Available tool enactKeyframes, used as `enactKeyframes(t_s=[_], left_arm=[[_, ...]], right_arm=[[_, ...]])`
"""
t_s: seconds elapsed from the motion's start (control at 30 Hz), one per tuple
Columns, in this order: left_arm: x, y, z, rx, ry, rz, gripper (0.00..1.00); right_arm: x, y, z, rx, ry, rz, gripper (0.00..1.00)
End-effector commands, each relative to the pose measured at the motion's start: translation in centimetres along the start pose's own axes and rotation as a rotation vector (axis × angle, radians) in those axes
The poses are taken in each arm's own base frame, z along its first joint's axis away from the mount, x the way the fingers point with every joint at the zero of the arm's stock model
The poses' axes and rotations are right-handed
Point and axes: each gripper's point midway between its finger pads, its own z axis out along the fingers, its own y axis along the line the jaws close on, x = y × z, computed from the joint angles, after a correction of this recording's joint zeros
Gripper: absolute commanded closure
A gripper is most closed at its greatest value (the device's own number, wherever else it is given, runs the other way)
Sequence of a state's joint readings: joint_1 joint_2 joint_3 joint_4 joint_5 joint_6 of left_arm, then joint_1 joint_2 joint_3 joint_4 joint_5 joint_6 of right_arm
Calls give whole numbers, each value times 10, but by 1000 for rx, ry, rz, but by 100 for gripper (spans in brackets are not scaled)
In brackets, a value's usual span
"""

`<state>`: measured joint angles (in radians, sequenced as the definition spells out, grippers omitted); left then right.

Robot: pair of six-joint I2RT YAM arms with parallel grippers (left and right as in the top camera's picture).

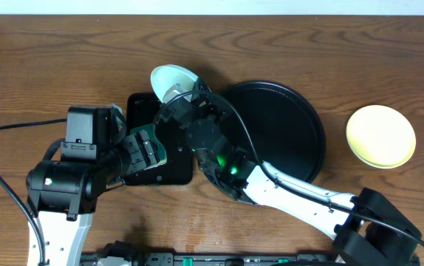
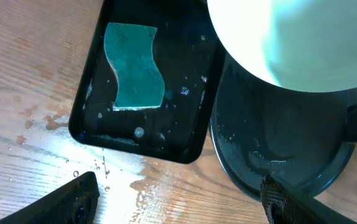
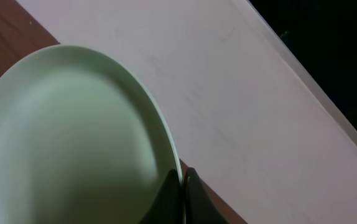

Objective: Clean dirty plates on tray and stack at the side
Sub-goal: 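Tilt the pale green plate upright over the small tray with right gripper, then swing the pale green plate right and stack it on the yellow plate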

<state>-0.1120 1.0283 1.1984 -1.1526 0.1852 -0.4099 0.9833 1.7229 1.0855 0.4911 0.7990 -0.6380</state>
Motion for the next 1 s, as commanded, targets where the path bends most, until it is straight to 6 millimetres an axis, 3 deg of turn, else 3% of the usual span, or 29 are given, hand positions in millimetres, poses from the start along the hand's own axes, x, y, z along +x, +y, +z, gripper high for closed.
enactKeyframes(t_s=[0.0, 0.27, 0.33, 0.4, 0.47, 0.53, 0.6, 0.63, 0.73, 0.8, 0.87, 0.97], left_arm=[[-5, -3, -7, 14, -20, 12, 16], [-5, -3, -7, 14, -20, 12, 16], [-5, -3, -7, 14, -20, 12, 16], [-5, -3, -7, 13, -20, 12, 16], [-5, -3, -7, 14, -20, 12, 16], [-5, -3, -7, 14, -20, 12, 16], [-5, -3, -7, 14, -20, 12, 16], [-5, -3, -7, 14, -20, 12, 16], [-5, -3, -7, 13, -20, 12, 16], [-5, -3, -7, 13, -20, 12, 16], [-5, -3, -7, 13, -20, 12, 16], [-5, -3, -7, 13, -20, 12, 16]], right_arm=[[-13, -13, -3, 17, -29, 62, 99], [-22, -12, -4, 9, -67, -24, 99], [-24, -22, -2, 47, -70, -14, 99], [-28, -16, -3, 11, -97, -5, 99], [-30, -13, -6, 13, -97, -116, 99], [-31, -14, -7, 15, -100, -20, 99], [-38, 0, -12, -34, -129, -83, 99], [-39, 0, -13, -26, -131, -140, 99], [-43, -4, -15, -11, -138, -27, 99], [-42, -2, -17, -9, -132, -99, 99], [-39, -13, -15, 37, -107, -9, 99], [-39, -2, -18, 3, -108, -73, 99]])
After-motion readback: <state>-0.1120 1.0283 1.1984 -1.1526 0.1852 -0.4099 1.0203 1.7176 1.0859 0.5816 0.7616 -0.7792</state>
